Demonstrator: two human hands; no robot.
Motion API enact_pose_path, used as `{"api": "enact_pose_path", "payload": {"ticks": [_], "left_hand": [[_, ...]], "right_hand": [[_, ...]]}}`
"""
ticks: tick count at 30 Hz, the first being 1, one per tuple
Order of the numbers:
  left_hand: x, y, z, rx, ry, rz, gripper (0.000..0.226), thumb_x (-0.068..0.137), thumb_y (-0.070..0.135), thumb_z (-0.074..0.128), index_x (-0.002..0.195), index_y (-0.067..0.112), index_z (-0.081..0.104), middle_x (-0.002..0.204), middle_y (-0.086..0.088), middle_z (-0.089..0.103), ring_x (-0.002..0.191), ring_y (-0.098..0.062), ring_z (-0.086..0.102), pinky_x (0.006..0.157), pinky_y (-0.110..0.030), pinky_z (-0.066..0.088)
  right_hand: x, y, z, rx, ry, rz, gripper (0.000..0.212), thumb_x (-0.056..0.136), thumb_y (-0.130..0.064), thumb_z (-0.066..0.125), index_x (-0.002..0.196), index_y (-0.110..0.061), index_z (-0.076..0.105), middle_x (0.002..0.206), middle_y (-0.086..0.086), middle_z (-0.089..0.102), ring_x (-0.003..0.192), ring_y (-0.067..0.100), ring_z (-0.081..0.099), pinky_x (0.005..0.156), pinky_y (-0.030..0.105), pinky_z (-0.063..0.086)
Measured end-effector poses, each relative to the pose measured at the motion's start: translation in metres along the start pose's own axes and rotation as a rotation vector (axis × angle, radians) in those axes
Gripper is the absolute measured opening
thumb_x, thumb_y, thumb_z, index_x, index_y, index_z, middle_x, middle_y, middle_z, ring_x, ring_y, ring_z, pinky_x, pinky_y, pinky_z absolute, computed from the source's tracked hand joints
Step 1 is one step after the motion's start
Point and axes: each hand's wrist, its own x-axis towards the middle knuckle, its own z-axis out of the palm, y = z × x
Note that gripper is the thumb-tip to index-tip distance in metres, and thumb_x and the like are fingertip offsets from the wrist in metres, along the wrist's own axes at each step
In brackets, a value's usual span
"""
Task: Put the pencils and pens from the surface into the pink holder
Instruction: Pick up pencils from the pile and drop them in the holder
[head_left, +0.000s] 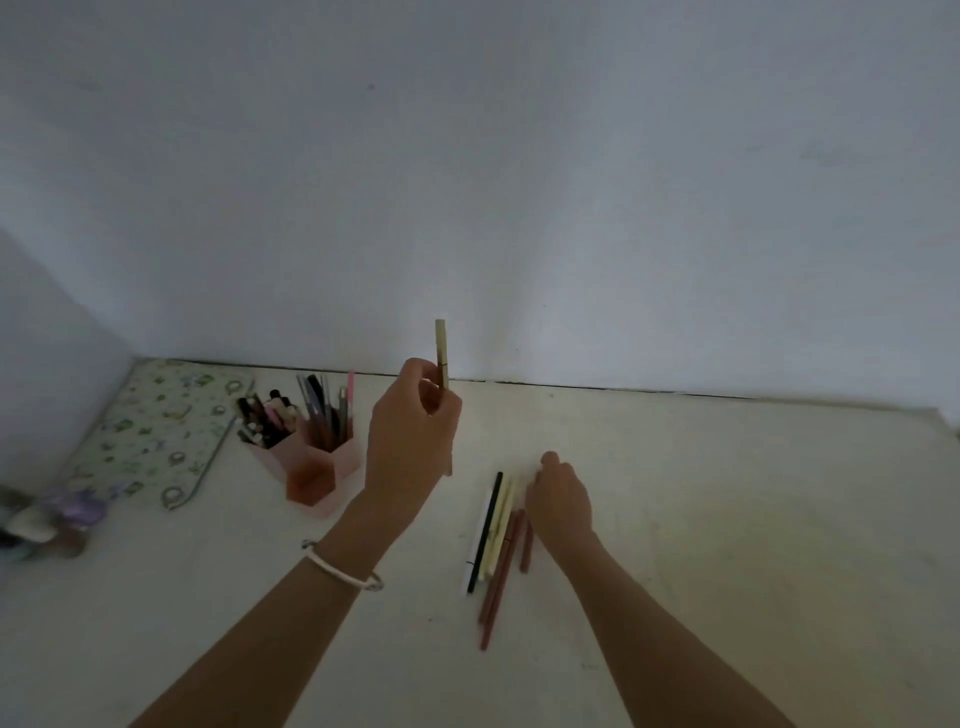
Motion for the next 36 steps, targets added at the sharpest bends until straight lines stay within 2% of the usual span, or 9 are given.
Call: {"api": "enact_pose_path", "payload": {"ticks": [3,5,7,10,15,18,22,30,36], "left_hand": [[-0.001,-0.013,-0.023,0.042,0.077,-0.001,0.016,0.086,0.012,0.063,0.096,0.021,0.055,0.075,0.015,0.061,0.065,0.006,0.061,0.057,-0.001,0.044],[0.002,-0.024,-0.046,0.052,0.159,0.01,0.038,0.085,0.012,0.065,0.119,0.022,0.051,0.079,0.013,0.063,0.068,0.008,0.062,0.057,-0.003,0.046],[0.007,-0.032,-0.067,0.055,0.221,0.049,0.073,0.086,0.011,0.067,0.145,0.033,0.03,0.079,0.011,0.061,0.065,-0.001,0.064,0.057,-0.008,0.05],[0.021,-0.043,-0.092,0.208,0.318,0.057,0.092,0.085,0.011,0.065,0.151,0.043,0.01,0.075,0.01,0.057,0.059,-0.003,0.058,0.05,-0.006,0.044],[0.034,-0.06,-0.097,0.406,0.254,0.095,0.083,0.086,0.013,0.066,0.149,0.036,0.018,0.082,0.004,0.063,0.065,-0.011,0.06,0.061,-0.022,0.051],[0.034,-0.072,-0.091,0.664,0.22,0.18,0.07,0.084,0.014,0.069,0.145,0.02,0.035,0.08,0.0,0.066,0.072,-0.019,0.063,0.082,-0.037,0.049],[0.029,-0.088,-0.088,0.928,0.254,0.272,0.027,0.081,0.019,0.07,0.107,0.013,0.069,0.108,-0.008,0.067,0.112,-0.029,0.058,0.097,-0.043,0.04],[0.023,-0.071,-0.115,0.667,0.378,0.243,0.043,0.076,0.004,0.061,0.118,0.012,0.063,0.117,-0.006,0.064,0.119,-0.028,0.052,0.1,-0.04,0.036],[0.014,-0.057,-0.118,0.541,0.369,0.27,0.04,0.077,0.001,0.058,0.115,0.01,0.064,0.111,-0.004,0.065,0.111,-0.025,0.054,0.097,-0.035,0.04]], "right_hand": [[0.008,-0.001,-0.007,0.034,0.016,-0.003,0.033,0.091,-0.004,0.043,0.123,-0.007,0.046,0.114,0.016,0.058,0.1,0.033,0.059,0.081,0.034,0.044],[0.016,-0.012,-0.025,0.163,0.145,-0.027,0.036,0.088,-0.007,0.052,0.123,-0.006,0.051,0.112,0.015,0.06,0.098,0.032,0.06,0.081,0.034,0.044],[0.021,-0.033,-0.047,0.348,0.306,-0.098,0.031,0.085,-0.007,0.057,0.117,-0.007,0.056,0.104,0.013,0.063,0.09,0.029,0.061,0.079,0.035,0.048],[0.017,-0.08,-0.072,0.641,0.401,-0.245,0.026,0.086,-0.006,0.059,0.112,-0.014,0.058,0.094,0.008,0.065,0.08,0.021,0.064,0.072,0.025,0.052],[-0.003,-0.14,-0.079,0.845,0.459,-0.456,0.025,0.089,-0.004,0.058,0.111,-0.015,0.058,0.096,0.005,0.065,0.076,0.011,0.064,0.068,0.019,0.053],[-0.013,-0.154,-0.068,0.849,0.449,-0.517,0.025,0.089,-0.003,0.059,0.112,-0.012,0.059,0.098,0.002,0.064,0.075,0.002,0.061,0.068,0.01,0.048],[-0.02,-0.162,-0.047,0.862,0.388,-0.539,0.026,0.09,-0.002,0.059,0.113,-0.014,0.059,0.1,0.001,0.063,0.08,0.0,0.061,0.07,0.007,0.048],[-0.025,-0.19,-0.007,0.82,0.317,-0.604,0.024,0.094,-0.008,0.056,0.103,-0.029,0.049,0.096,-0.007,0.06,0.086,0.004,0.063,0.079,0.017,0.052],[-0.024,-0.184,0.028,0.396,0.294,-0.765,0.02,0.091,-0.008,0.06,0.108,-0.009,0.071,0.11,0.007,0.064,0.102,0.021,0.059,0.088,0.032,0.051]]}}
